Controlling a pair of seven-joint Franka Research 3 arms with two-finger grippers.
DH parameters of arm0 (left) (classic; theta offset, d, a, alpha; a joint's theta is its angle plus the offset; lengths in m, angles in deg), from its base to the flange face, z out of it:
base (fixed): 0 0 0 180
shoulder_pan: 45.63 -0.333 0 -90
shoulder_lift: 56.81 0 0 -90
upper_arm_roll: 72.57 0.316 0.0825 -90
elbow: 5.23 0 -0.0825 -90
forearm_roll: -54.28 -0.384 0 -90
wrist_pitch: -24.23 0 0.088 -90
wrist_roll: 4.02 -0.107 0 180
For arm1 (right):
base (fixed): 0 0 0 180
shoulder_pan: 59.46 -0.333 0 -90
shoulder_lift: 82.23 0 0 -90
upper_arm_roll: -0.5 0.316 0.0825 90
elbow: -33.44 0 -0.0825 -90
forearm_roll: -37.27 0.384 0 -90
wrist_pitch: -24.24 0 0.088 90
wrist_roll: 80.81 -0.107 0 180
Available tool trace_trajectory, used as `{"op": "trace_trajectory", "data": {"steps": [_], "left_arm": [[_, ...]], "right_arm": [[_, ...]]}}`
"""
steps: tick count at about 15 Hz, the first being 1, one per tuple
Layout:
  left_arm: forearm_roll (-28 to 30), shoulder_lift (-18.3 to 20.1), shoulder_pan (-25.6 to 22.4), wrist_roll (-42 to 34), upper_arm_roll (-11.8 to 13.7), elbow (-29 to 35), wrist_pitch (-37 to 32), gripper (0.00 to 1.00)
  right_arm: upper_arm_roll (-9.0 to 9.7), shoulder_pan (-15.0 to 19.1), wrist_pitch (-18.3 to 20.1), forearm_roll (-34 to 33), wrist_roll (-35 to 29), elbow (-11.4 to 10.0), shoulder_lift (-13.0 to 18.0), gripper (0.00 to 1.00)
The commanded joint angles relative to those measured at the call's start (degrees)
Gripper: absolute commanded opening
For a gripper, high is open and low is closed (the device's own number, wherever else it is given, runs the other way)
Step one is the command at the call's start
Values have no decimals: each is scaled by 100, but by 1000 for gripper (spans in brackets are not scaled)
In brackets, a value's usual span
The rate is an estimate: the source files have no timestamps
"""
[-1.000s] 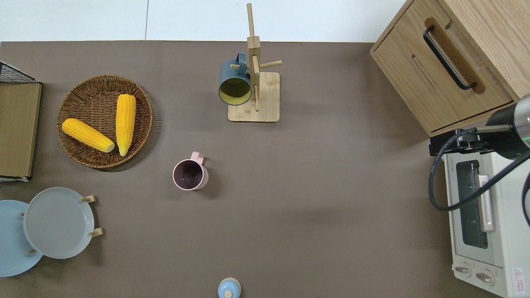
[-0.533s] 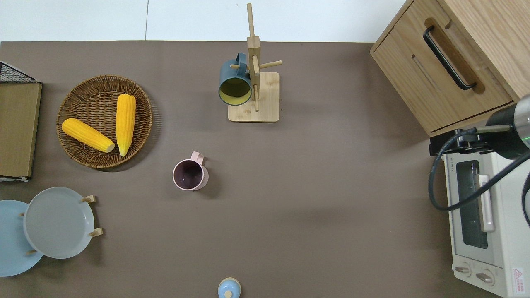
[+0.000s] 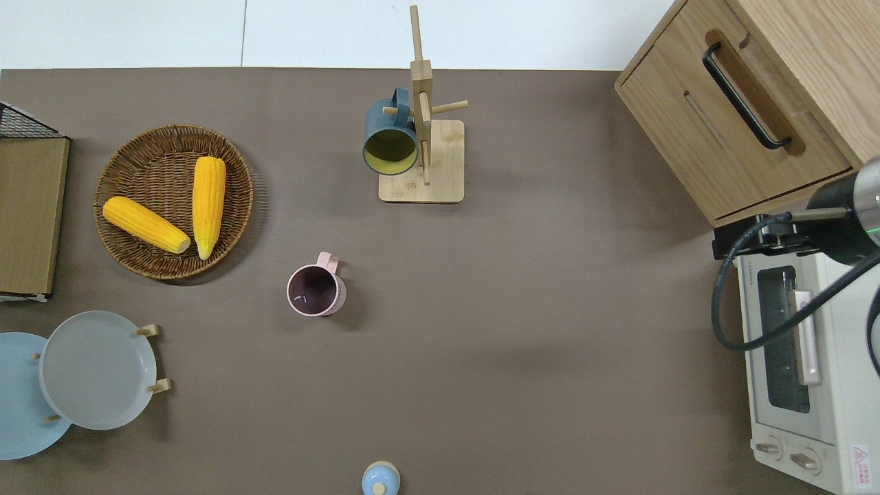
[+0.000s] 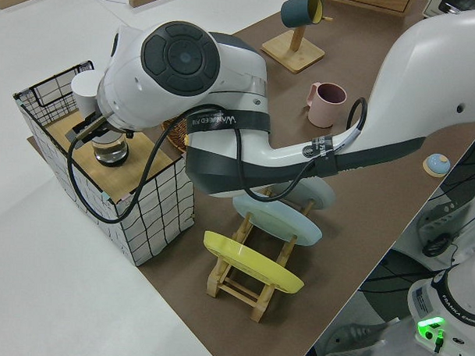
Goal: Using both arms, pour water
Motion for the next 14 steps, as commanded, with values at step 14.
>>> {"op": "trace_trajectory", "data": {"steps": [14], "left_arm": [[-2536, 640, 87, 2020, 42, -1236, -3449, 1000]], "right_arm": [[3, 57, 1, 157, 124, -131, 108, 990]]}}
